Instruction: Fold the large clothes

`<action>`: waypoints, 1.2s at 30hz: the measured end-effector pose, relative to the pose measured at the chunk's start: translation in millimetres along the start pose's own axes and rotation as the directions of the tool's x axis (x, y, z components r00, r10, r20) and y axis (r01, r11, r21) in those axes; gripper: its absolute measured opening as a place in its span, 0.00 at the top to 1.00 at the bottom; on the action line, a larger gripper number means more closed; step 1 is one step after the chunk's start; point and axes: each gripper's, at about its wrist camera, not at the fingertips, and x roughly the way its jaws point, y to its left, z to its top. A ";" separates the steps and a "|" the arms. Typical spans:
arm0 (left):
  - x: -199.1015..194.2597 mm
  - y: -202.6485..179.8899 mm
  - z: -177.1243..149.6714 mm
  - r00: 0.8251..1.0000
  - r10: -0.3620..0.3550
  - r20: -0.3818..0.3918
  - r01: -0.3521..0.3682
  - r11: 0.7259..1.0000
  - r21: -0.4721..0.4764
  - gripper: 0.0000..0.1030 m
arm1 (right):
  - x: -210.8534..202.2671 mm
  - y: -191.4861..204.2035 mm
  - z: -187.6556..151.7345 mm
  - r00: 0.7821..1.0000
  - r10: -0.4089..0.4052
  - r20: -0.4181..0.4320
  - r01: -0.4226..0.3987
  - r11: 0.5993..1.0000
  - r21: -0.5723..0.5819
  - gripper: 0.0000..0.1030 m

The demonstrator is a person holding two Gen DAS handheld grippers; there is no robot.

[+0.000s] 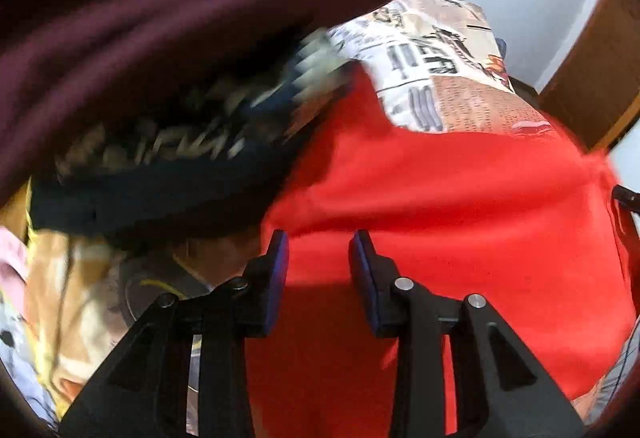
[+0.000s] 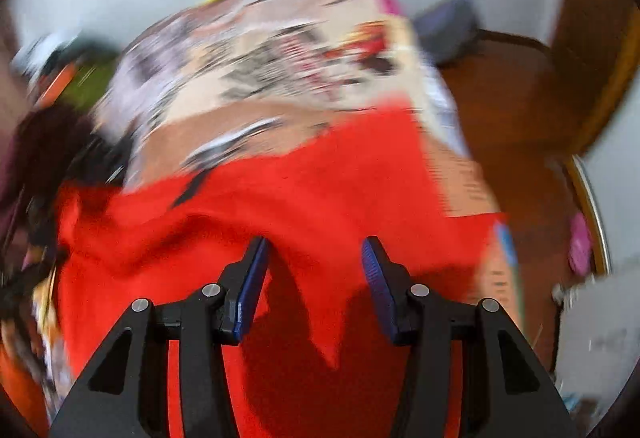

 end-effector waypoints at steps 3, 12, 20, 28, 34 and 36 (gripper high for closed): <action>0.4 6.4 -10.1 0.999 0.033 -0.010 -0.033 0.999 0.000 0.67 | -11.3 -12.3 -6.0 1.000 -0.006 0.001 0.006 1.000 0.013 0.56; -32.6 -16.5 -29.9 0.998 0.058 0.019 -0.059 0.995 0.085 0.67 | -57.1 12.7 -17.7 0.997 -0.001 0.082 0.011 0.992 -0.129 0.56; -74.1 -33.5 -48.9 0.997 -0.003 0.072 -0.001 0.998 0.056 0.49 | -83.4 48.6 -34.1 0.988 0.061 0.145 -0.027 0.974 -0.226 0.56; -90.7 -31.5 -80.1 0.996 -0.056 0.076 0.060 0.996 -0.059 0.43 | -77.1 86.8 -64.2 0.987 0.052 0.154 0.001 0.945 -0.327 0.42; -80.1 -22.5 -102.6 0.987 -0.163 -0.001 0.159 0.967 -0.199 0.43 | -49.9 105.9 -84.3 0.996 0.041 0.080 -0.009 0.927 -0.375 0.42; -75.3 -17.9 -109.2 0.978 -0.205 -0.025 0.193 0.949 -0.249 0.43 | -37.5 109.0 -90.5 0.999 0.020 0.045 -0.001 0.923 -0.386 0.42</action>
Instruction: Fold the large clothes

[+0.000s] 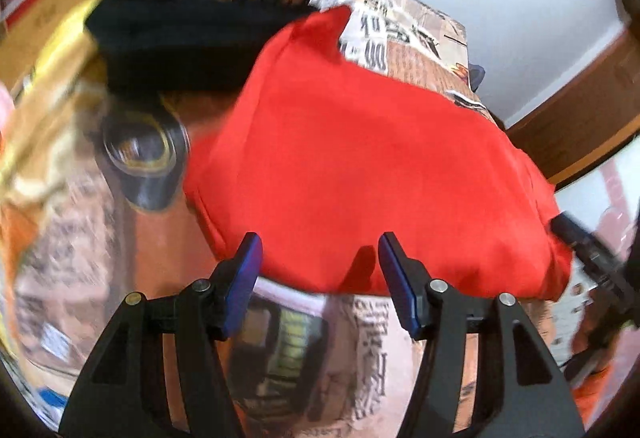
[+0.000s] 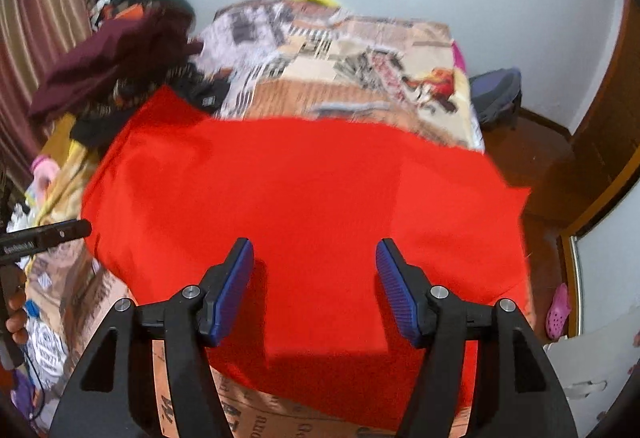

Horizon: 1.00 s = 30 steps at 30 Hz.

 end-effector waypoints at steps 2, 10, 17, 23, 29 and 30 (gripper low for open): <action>5.3 8.5 -2.9 0.999 -0.032 -0.027 0.031 0.998 -0.053 0.43 | 8.2 0.6 -5.0 0.999 -0.039 -0.009 0.039 0.999 -0.005 0.42; 23.6 44.0 -11.2 0.980 -0.198 -0.026 0.180 0.934 -0.308 0.38 | 14.1 -25.2 -13.0 1.000 0.015 0.002 -0.015 0.990 0.137 0.20; 46.1 49.5 13.5 0.943 -0.330 0.046 0.320 0.857 -0.405 0.27 | 15.8 -23.7 -16.1 0.999 0.035 0.002 -0.035 0.987 0.159 0.18; 66.2 42.1 37.3 0.940 -0.324 0.107 0.338 0.847 -0.409 0.27 | 16.5 -23.2 -16.1 0.999 0.037 -0.006 -0.035 0.986 0.162 0.18; 76.5 31.3 53.4 0.959 -0.253 0.130 0.284 0.869 -0.406 0.48 | 14.8 -20.1 -12.3 0.999 0.026 -0.026 -0.022 0.988 0.152 0.18; 77.0 24.8 56.4 0.970 -0.215 0.114 0.243 0.894 -0.378 0.57 | 13.9 -19.2 -10.9 0.999 0.024 -0.030 -0.019 0.989 0.149 0.18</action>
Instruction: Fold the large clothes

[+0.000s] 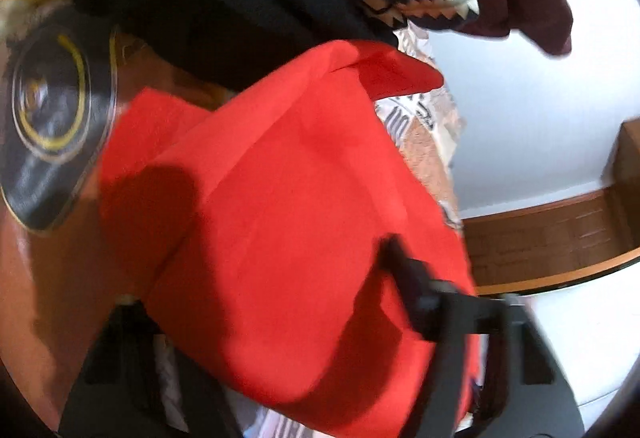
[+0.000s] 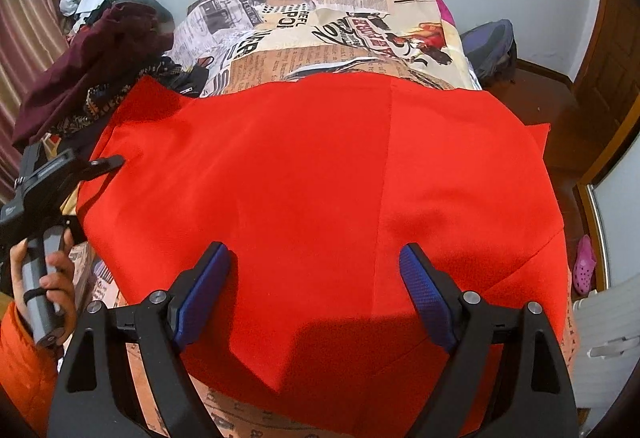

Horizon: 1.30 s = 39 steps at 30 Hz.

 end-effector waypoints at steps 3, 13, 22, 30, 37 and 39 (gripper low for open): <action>-5.0 -24.3 -12.9 0.996 0.090 0.024 -0.092 0.991 0.102 0.85 | -6.7 3.1 5.5 1.000 -0.009 0.008 0.009 1.000 -0.017 0.18; -105.1 -122.8 -19.0 0.966 -0.020 0.257 -0.064 0.947 0.315 0.92 | -4.2 42.7 17.9 0.999 0.043 0.017 -0.041 0.994 -0.102 0.18; -167.3 -183.8 -28.2 0.919 -0.078 0.387 -0.117 0.882 0.456 0.92 | 44.3 97.2 24.6 0.943 0.310 -0.124 -0.321 0.943 -0.083 0.18; -123.9 -201.3 -48.3 0.940 -0.043 0.339 -0.157 0.828 0.538 0.92 | 11.7 69.2 25.5 0.971 0.237 -0.027 -0.239 0.968 -0.080 0.18; -52.2 -240.2 -102.6 0.992 -0.060 0.109 -0.029 0.743 0.669 0.92 | -43.4 -17.4 16.5 0.982 0.150 0.111 -0.164 0.978 0.131 0.18; -25.7 -243.3 -123.5 1.000 -0.026 0.014 0.009 0.717 0.697 0.92 | -55.9 -35.6 10.0 0.990 0.061 0.127 -0.082 0.983 0.162 0.18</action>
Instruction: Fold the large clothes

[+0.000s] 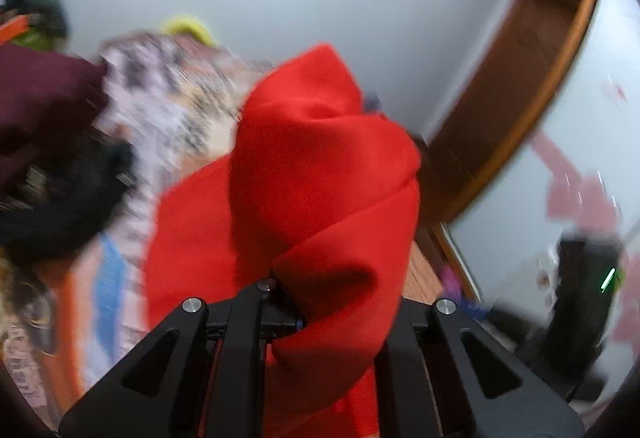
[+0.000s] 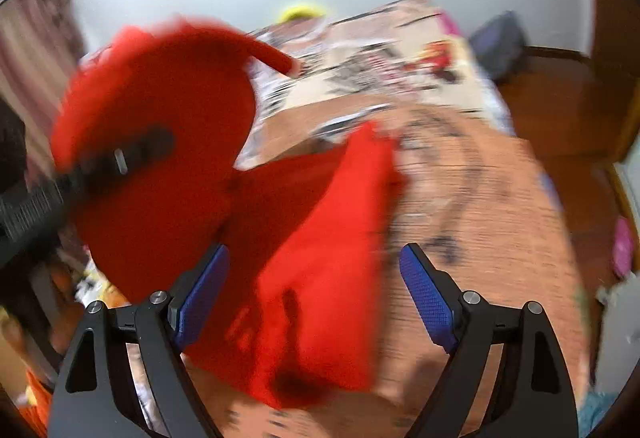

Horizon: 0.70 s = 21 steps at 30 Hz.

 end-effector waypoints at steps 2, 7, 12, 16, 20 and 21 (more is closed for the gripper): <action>24.8 -13.1 -21.9 0.994 -0.027 -0.109 0.029 0.999 0.022 0.85 | -8.8 -12.1 -1.6 0.999 -0.053 0.011 0.053 0.999 0.009 0.18; 39.3 -35.2 -66.4 0.981 0.003 -0.193 0.029 0.986 0.167 0.61 | -24.6 -37.2 -16.3 0.996 -0.087 0.006 0.087 0.995 0.053 0.18; 4.4 -46.1 -71.4 0.988 0.016 -0.153 0.029 0.957 0.288 0.42 | -38.8 -44.2 -19.1 0.997 -0.079 0.018 0.078 0.995 0.060 0.18; -24.4 -39.2 -65.8 0.996 0.042 -0.079 -0.018 0.956 0.291 0.34 | -52.4 -24.8 -13.2 0.997 -0.036 0.063 0.036 0.999 0.002 0.18; -50.0 -7.3 -52.3 0.995 0.098 -0.012 -0.092 0.967 0.236 0.29 | -56.1 4.5 -5.2 0.995 0.013 0.099 -0.005 0.997 -0.072 0.18; -54.1 -0.1 -49.4 0.993 0.120 -0.002 -0.117 0.967 0.227 0.29 | -54.9 12.4 -2.9 0.994 0.022 0.104 -0.013 0.996 -0.092 0.18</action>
